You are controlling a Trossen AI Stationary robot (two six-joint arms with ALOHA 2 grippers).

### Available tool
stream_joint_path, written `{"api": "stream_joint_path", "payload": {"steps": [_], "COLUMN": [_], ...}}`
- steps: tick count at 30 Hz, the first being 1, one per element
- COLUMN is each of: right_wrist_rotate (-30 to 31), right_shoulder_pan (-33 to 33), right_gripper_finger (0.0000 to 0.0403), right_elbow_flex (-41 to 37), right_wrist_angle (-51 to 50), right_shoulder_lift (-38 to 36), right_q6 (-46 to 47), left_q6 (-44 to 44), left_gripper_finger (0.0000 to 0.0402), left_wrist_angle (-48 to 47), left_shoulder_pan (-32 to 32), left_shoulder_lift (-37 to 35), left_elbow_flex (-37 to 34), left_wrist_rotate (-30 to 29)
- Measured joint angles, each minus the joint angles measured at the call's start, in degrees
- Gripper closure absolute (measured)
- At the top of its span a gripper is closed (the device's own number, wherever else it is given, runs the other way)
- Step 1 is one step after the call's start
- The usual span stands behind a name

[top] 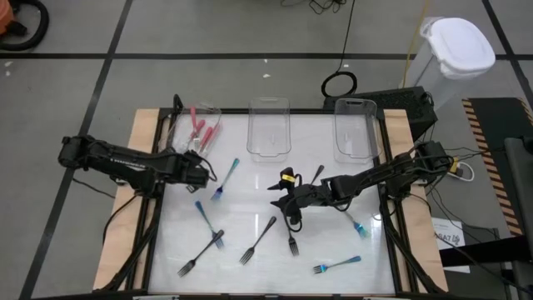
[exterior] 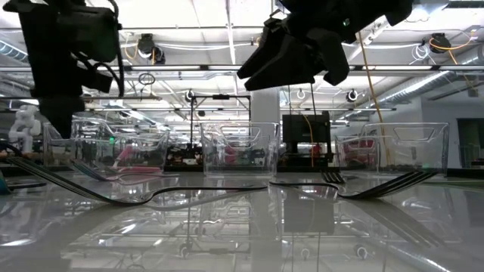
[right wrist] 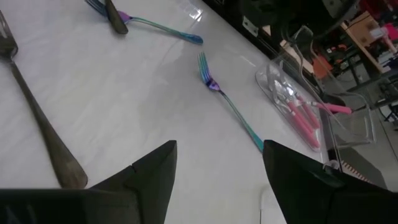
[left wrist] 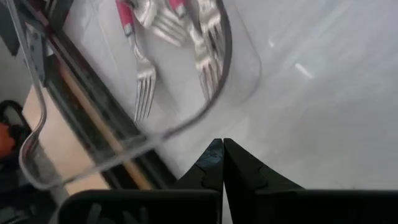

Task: Sort silverware by color (type)
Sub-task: Adjust the left transparent bin on the table

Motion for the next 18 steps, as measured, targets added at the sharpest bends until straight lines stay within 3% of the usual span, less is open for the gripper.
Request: {"api": "stream_joint_path", "payload": {"steps": [12, 18], "right_wrist_rotate": [0.01, -0.01], "right_shoulder_pan": [0.0, 0.0], "right_gripper_finger": [0.0168, 0.0168], "right_elbow_flex": [0.0, 0.0], "right_wrist_angle": [2.2, 2.66], "right_shoulder_lift": [0.0, 0.0], "right_q6": [-1.06, -1.79], "left_q6": [-1.02, 4.17], "left_gripper_finger": [0.0396, 0.0396], "left_wrist_angle": [3.0, 10.93], "left_shoulder_pan": [7.33, 10.37], "left_shoulder_lift": [3.55, 5.44], "left_elbow_flex": [0.0, 0.0], "left_wrist_rotate": [-2.37, -4.86]}}
